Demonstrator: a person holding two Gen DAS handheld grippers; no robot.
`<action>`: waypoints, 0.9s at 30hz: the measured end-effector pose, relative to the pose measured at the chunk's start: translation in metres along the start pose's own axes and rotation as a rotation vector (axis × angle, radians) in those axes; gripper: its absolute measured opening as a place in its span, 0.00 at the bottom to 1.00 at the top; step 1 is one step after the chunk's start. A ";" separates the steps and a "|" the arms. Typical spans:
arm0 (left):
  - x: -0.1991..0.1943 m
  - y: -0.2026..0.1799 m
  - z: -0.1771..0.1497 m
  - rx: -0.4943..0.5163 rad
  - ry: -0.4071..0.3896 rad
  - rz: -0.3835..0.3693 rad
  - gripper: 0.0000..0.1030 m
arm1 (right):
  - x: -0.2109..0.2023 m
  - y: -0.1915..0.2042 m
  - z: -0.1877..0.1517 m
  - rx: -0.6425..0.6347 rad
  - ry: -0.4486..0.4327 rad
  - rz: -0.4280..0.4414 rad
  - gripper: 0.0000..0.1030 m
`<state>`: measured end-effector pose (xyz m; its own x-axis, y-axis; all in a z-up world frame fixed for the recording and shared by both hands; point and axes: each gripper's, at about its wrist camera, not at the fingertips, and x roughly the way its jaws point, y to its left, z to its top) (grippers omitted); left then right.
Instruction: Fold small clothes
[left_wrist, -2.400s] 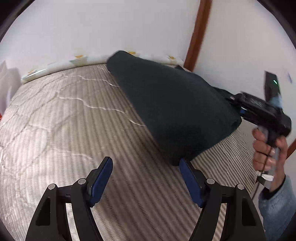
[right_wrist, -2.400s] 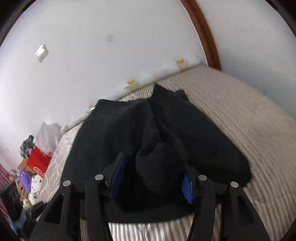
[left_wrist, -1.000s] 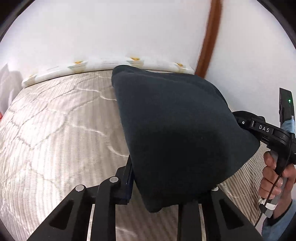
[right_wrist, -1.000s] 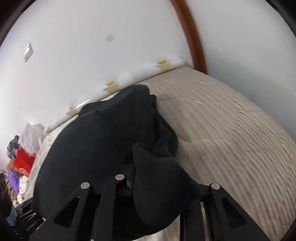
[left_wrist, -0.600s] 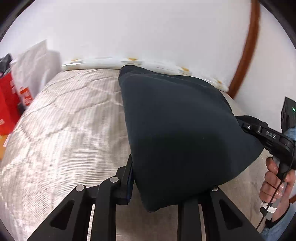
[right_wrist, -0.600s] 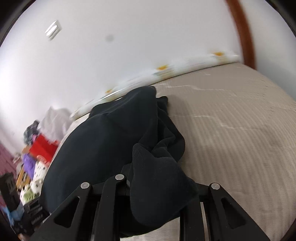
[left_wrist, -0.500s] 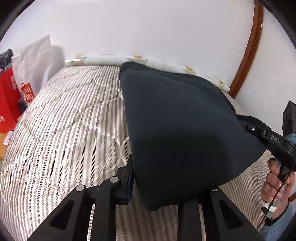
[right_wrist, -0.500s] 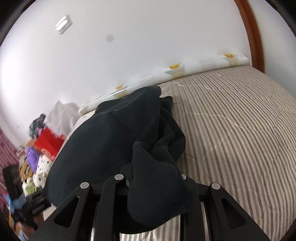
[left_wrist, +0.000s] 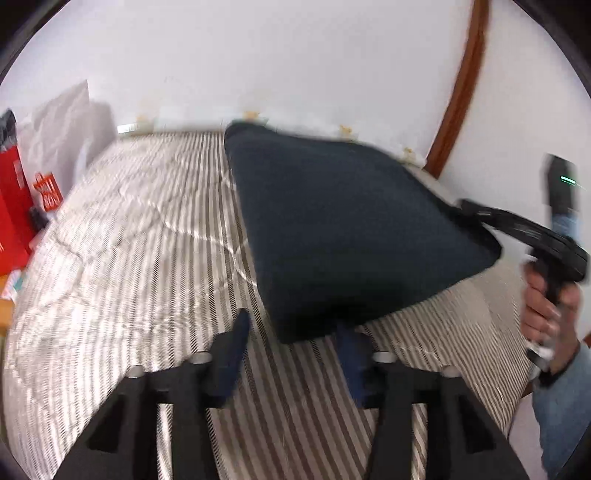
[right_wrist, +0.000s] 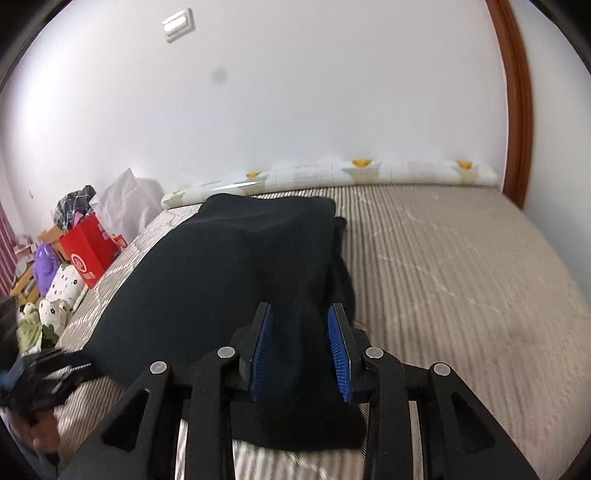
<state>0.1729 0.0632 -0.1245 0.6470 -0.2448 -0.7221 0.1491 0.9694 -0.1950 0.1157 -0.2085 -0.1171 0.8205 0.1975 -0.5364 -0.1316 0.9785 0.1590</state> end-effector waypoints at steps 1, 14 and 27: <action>-0.009 -0.002 -0.002 0.010 -0.029 0.002 0.50 | 0.010 -0.001 0.001 0.018 0.018 -0.007 0.28; 0.034 0.001 0.026 -0.059 0.081 0.060 0.55 | 0.034 -0.030 -0.006 0.111 0.039 0.032 0.03; 0.032 0.022 0.081 -0.030 0.058 0.106 0.58 | 0.049 -0.003 0.085 -0.043 0.119 -0.050 0.32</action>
<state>0.2575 0.0781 -0.0986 0.6135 -0.1428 -0.7767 0.0593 0.9891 -0.1350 0.2033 -0.2063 -0.0737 0.7551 0.1513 -0.6379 -0.1178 0.9885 0.0950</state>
